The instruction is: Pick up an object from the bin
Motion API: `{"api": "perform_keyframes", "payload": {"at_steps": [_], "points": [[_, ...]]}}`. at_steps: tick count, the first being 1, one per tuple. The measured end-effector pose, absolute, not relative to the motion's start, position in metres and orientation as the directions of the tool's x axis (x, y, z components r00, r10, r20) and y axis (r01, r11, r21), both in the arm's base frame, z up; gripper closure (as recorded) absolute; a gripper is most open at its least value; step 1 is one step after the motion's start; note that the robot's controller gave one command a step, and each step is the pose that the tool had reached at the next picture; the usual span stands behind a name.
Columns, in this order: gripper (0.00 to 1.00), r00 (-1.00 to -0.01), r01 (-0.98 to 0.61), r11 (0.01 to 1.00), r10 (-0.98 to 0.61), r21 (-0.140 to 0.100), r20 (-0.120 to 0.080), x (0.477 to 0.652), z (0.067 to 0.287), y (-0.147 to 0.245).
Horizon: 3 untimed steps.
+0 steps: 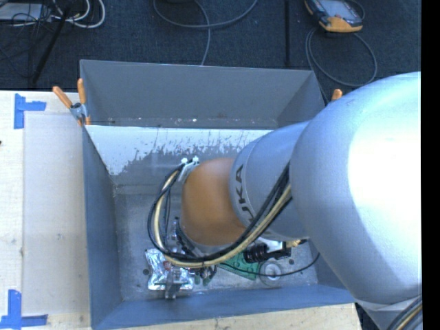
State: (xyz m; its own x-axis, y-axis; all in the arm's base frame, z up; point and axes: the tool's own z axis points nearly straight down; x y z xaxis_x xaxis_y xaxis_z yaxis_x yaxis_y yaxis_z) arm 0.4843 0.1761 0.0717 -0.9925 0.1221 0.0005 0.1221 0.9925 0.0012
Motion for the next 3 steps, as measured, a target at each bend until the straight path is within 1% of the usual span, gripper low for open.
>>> {"api": "perform_keyframes", "payload": {"at_steps": [1, 2, 3], "points": [[1.0, -0.992, 0.125, 0.992, 0.125, 0.006, -0.014, 0.489, 0.076, 0.176], [1.0, -0.992, 0.127, 0.992, 0.127, 0.002, -0.002, 0.49, 0.116, 0.176], [1.0, -0.992, 0.126, 0.992, 0.126, 0.003, -0.006, 0.492, 0.198, 0.176]]}}
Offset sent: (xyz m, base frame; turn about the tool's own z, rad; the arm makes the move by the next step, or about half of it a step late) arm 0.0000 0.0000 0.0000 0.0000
